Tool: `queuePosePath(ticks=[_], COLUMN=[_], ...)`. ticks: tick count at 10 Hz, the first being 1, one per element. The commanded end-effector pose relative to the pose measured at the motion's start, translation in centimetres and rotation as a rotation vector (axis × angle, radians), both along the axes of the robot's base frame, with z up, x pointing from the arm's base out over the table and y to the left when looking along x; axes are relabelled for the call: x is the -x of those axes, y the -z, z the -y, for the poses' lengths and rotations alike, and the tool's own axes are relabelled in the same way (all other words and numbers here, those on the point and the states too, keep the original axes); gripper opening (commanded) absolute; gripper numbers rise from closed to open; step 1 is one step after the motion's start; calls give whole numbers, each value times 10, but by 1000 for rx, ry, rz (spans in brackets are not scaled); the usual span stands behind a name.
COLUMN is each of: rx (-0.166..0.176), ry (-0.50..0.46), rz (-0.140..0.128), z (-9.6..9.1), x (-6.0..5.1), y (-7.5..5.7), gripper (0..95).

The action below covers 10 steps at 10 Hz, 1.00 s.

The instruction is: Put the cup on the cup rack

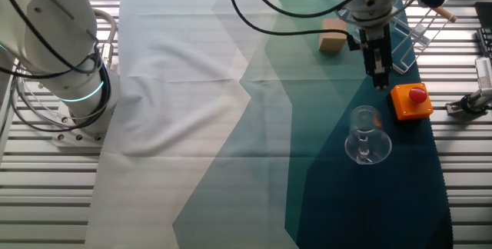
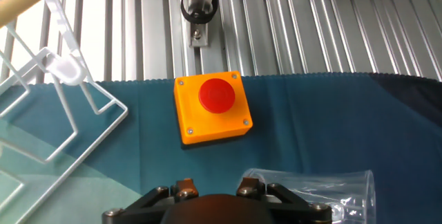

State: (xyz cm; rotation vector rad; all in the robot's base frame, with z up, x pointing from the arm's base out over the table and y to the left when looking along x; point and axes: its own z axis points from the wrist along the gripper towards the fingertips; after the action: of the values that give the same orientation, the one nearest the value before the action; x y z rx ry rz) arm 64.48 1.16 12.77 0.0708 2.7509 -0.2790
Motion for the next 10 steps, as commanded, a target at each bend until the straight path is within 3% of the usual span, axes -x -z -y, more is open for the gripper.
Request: queuePosePath(ticks=[1,5,10], rx=[4,15,2], ry=[-12,-73,-93], rz=[-2,-27,-28], z=[1,1,1], x=[1,1,1], y=[-1,-1,-1], gripper=[380,380,380])
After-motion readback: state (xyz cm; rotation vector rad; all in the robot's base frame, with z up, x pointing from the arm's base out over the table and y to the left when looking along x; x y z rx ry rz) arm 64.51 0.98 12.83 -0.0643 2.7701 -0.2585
